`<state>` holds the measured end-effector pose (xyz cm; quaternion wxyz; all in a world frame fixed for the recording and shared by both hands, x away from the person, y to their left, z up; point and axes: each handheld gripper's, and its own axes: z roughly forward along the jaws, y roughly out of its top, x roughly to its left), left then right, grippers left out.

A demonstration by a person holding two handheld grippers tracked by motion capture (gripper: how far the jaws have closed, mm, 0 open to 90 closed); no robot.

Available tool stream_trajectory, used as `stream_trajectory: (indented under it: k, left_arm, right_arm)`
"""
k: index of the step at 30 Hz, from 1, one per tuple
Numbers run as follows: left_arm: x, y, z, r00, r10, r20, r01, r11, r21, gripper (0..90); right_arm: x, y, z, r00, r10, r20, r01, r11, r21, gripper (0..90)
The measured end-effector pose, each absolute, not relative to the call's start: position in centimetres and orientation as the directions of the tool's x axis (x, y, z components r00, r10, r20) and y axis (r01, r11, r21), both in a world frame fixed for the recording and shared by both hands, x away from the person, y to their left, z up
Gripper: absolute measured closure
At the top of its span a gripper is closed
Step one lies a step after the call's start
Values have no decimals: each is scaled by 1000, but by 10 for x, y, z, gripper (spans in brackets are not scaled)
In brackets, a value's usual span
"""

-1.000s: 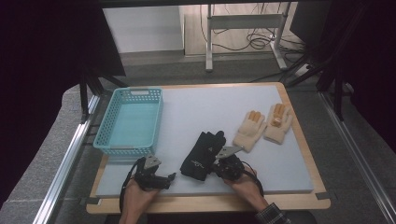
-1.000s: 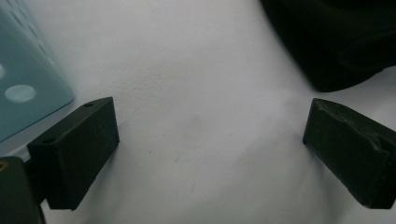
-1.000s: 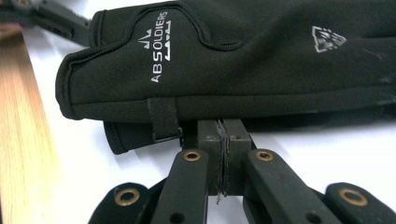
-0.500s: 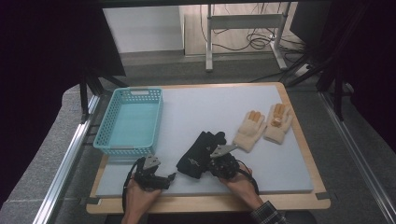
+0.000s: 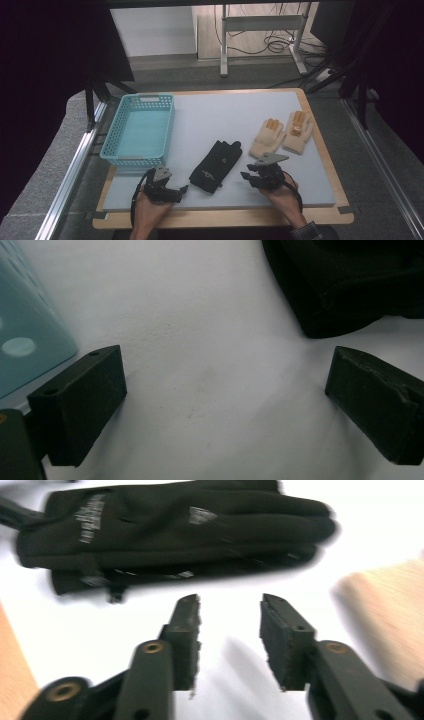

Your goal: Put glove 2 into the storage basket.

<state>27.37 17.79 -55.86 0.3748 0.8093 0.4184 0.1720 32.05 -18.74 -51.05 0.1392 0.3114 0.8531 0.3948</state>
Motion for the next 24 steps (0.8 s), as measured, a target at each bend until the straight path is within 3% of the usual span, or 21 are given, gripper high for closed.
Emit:
stream_trajectory:
  k: [11,24]
  left_arm:
    - [275,177,-558,592,805,-45,554,-366,747,24]
    - [276,176,-557,606,794,-45,553,-381,741,38]
  right_arm:
    - [328,-246,-515,-643,766,-16,492,429,757,322]
    - [336,-263,-531,-594,803,-40,525,425,737,238]
